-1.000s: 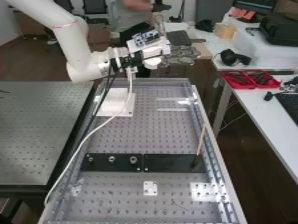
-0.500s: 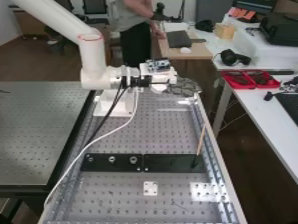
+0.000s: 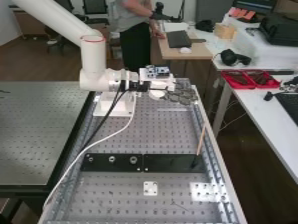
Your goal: Grab the pcb board and place it in the clear container
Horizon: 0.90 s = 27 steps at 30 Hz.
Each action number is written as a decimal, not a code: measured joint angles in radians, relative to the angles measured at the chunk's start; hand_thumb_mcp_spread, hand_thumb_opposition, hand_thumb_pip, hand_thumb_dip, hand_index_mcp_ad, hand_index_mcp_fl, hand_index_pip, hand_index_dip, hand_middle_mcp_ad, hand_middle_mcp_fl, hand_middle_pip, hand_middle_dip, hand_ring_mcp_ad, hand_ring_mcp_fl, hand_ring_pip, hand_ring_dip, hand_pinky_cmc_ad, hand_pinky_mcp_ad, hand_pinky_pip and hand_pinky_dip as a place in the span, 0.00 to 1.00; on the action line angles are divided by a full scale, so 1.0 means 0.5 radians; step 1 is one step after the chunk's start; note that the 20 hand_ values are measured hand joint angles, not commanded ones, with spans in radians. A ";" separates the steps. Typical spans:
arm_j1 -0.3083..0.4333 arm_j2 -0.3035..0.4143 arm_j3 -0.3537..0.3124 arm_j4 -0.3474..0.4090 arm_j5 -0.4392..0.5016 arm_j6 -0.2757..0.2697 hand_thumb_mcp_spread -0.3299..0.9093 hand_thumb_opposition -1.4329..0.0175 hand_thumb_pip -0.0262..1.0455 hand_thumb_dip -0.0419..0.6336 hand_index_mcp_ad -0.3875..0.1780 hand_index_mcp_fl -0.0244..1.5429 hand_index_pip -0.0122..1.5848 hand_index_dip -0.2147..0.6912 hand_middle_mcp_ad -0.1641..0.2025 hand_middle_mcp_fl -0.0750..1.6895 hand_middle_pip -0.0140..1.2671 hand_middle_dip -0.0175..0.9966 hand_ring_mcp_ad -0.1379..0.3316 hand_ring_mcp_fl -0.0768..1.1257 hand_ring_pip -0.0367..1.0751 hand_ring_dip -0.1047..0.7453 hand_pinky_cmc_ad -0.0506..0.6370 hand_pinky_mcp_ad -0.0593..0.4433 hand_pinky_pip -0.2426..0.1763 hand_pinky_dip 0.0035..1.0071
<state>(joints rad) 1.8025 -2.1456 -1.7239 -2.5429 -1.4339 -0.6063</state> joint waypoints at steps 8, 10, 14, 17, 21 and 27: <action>-0.014 0.034 -0.023 -0.001 -0.019 0.010 0.57 0.41 0.68 0.42 0.56 0.02 0.84 0.29 0.60 0.04 0.11 0.15 0.72 0.08 0.11 0.15 0.55 0.43 0.43 0.51; -0.019 0.051 -0.032 0.003 -0.020 0.016 0.56 0.41 0.69 0.42 0.56 0.03 0.83 0.29 0.61 0.04 0.11 0.15 0.72 0.07 0.11 0.15 0.55 0.43 0.42 0.53; -0.047 0.177 -0.102 0.030 -0.014 0.006 0.56 0.41 0.69 0.42 0.56 0.02 0.82 0.29 0.61 0.04 0.11 0.15 0.72 0.07 0.11 0.15 0.55 0.43 0.40 0.57; -0.074 0.283 -0.159 0.039 -0.010 -0.006 0.56 0.41 0.69 0.42 0.56 0.03 0.82 0.28 0.61 0.04 0.11 0.15 0.72 0.08 0.11 0.15 0.55 0.43 0.40 0.58; -0.123 0.451 -0.239 0.015 0.002 -0.041 0.52 0.42 0.68 0.41 0.56 0.02 0.76 0.25 0.61 0.04 0.11 0.15 0.72 0.08 0.11 0.15 0.55 0.43 0.40 0.61; -0.193 0.669 -0.330 -0.051 0.043 -0.087 0.50 0.43 0.65 0.36 0.56 0.02 0.64 0.25 0.61 0.04 0.11 0.15 0.72 0.07 0.11 0.15 0.55 0.43 0.36 0.64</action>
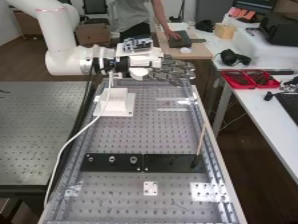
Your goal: Grab the pcb board and place it in the clear container
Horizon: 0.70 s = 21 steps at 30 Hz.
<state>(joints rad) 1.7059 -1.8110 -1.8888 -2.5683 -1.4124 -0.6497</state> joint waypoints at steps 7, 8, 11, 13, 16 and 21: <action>-0.109 0.297 -0.111 -0.124 0.088 -0.045 0.50 0.43 0.65 0.36 0.56 0.03 0.59 0.25 0.60 0.04 0.11 0.15 0.72 0.07 0.11 0.15 0.55 0.44 0.35 0.64; -0.129 0.335 -0.123 -0.146 0.097 -0.047 0.50 0.43 0.65 0.36 0.56 0.02 0.59 0.25 0.61 0.04 0.11 0.15 0.72 0.07 0.11 0.15 0.55 0.44 0.35 0.65; -0.180 0.398 -0.141 -0.209 0.097 -0.049 0.50 0.43 0.65 0.36 0.56 0.03 0.58 0.25 0.61 0.04 0.11 0.15 0.72 0.07 0.11 0.15 0.55 0.44 0.35 0.65; -0.199 0.416 -0.140 -0.237 0.075 -0.057 0.50 0.43 0.65 0.36 0.56 0.03 0.57 0.25 0.61 0.04 0.11 0.15 0.72 0.07 0.11 0.15 0.55 0.45 0.35 0.65; -0.223 0.434 -0.117 -0.289 0.022 -0.069 0.50 0.43 0.65 0.36 0.56 0.03 0.56 0.25 0.61 0.04 0.11 0.15 0.72 0.07 0.11 0.15 0.55 0.44 0.35 0.65; -0.251 0.457 -0.069 -0.369 -0.049 -0.081 0.50 0.43 0.64 0.36 0.56 0.02 0.53 0.25 0.61 0.04 0.11 0.15 0.72 0.07 0.11 0.15 0.55 0.44 0.32 0.65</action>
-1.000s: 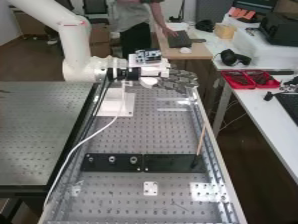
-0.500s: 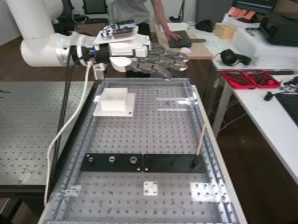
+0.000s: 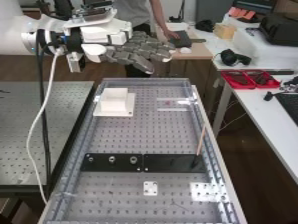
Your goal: Grab the pcb board and place it in the clear container
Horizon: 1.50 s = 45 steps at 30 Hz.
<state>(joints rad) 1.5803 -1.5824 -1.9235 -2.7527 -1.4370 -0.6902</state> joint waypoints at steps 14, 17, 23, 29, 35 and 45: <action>-0.059 0.027 0.122 -0.232 -0.093 -0.055 0.50 0.44 0.59 0.36 0.57 0.03 0.30 0.31 0.61 0.04 0.11 0.15 0.73 0.07 0.11 0.15 0.58 0.51 0.33 0.64; -0.056 0.027 0.111 -0.212 -0.079 -0.056 0.50 0.44 0.59 0.36 0.57 0.03 0.26 0.31 0.61 0.04 0.11 0.15 0.73 0.07 0.11 0.15 0.58 0.50 0.33 0.64; -0.035 0.026 0.073 -0.149 -0.030 -0.046 0.50 0.44 0.59 0.36 0.57 0.04 0.23 0.35 0.60 0.05 0.11 0.15 0.72 0.07 0.11 0.15 0.58 0.54 0.33 0.64; -0.018 0.035 0.057 -0.141 0.010 -0.057 0.50 0.44 0.59 0.36 0.57 0.04 0.21 0.35 0.60 0.04 0.11 0.15 0.73 0.07 0.11 0.15 0.60 0.55 0.32 0.64; -0.002 0.041 0.048 -0.145 -0.004 -0.057 0.50 0.44 0.59 0.36 0.57 0.04 0.21 0.36 0.60 0.05 0.11 0.15 0.72 0.07 0.11 0.15 0.60 0.55 0.32 0.64; 0.007 0.030 0.077 -0.183 -0.043 -0.064 0.50 0.44 0.59 0.36 0.58 0.05 0.20 0.36 0.61 0.05 0.11 0.15 0.72 0.07 0.11 0.15 0.60 0.56 0.32 0.64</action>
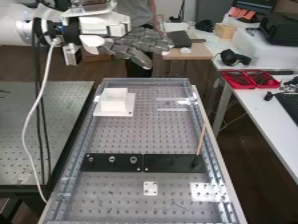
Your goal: Grab the pcb board and place it in the clear container
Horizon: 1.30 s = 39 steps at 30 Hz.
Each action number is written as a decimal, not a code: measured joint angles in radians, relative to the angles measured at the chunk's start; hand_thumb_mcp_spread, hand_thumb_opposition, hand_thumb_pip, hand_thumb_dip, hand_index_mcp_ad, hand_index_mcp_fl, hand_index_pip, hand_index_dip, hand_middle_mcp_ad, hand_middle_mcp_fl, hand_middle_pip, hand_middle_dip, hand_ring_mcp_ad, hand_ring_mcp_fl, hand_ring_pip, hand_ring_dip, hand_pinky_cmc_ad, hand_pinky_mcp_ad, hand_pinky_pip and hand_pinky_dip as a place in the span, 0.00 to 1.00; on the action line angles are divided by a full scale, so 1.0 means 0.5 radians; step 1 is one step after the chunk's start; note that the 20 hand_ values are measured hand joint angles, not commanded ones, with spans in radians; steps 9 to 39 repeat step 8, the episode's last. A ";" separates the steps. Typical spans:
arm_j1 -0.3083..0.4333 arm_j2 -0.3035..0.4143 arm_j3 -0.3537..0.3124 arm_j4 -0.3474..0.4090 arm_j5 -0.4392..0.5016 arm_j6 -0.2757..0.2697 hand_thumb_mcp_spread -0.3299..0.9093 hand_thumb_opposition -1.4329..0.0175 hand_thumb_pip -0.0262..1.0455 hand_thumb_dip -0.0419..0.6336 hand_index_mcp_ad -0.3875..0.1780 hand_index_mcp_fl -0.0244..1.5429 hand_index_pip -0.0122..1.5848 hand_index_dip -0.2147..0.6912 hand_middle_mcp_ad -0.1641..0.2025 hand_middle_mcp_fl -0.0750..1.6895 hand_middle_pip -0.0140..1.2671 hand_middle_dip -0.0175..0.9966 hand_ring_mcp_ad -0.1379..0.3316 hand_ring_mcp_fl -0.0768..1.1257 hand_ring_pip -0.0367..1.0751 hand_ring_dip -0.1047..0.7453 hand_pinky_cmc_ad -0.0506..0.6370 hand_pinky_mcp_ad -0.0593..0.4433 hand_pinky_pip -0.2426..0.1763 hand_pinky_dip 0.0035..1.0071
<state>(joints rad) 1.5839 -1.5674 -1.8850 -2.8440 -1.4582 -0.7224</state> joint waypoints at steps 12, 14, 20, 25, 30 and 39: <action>-0.010 -0.010 0.016 -0.007 -0.022 -0.004 0.50 0.44 0.59 0.36 0.57 0.05 0.20 0.36 0.61 0.05 0.11 0.15 0.72 0.07 0.11 0.15 0.60 0.58 0.32 0.64; -0.010 -0.010 0.016 -0.007 -0.022 -0.004 0.50 0.44 0.59 0.36 0.57 0.05 0.20 0.36 0.61 0.05 0.11 0.15 0.72 0.07 0.11 0.15 0.60 0.58 0.32 0.64; -0.010 -0.010 0.016 -0.007 -0.022 -0.004 0.50 0.44 0.59 0.36 0.57 0.05 0.20 0.36 0.61 0.05 0.11 0.15 0.72 0.07 0.11 0.15 0.60 0.58 0.32 0.64; -0.010 -0.010 0.016 -0.007 -0.022 -0.004 0.50 0.44 0.59 0.36 0.57 0.05 0.20 0.36 0.61 0.05 0.11 0.15 0.72 0.07 0.11 0.15 0.60 0.58 0.32 0.64; -0.010 -0.010 0.016 -0.007 -0.022 -0.004 0.50 0.44 0.59 0.36 0.57 0.05 0.20 0.36 0.61 0.05 0.11 0.15 0.72 0.07 0.11 0.15 0.60 0.58 0.32 0.64; -0.010 -0.010 0.016 -0.007 -0.022 -0.004 0.50 0.44 0.59 0.36 0.57 0.05 0.20 0.36 0.61 0.05 0.11 0.15 0.72 0.07 0.11 0.15 0.60 0.58 0.32 0.64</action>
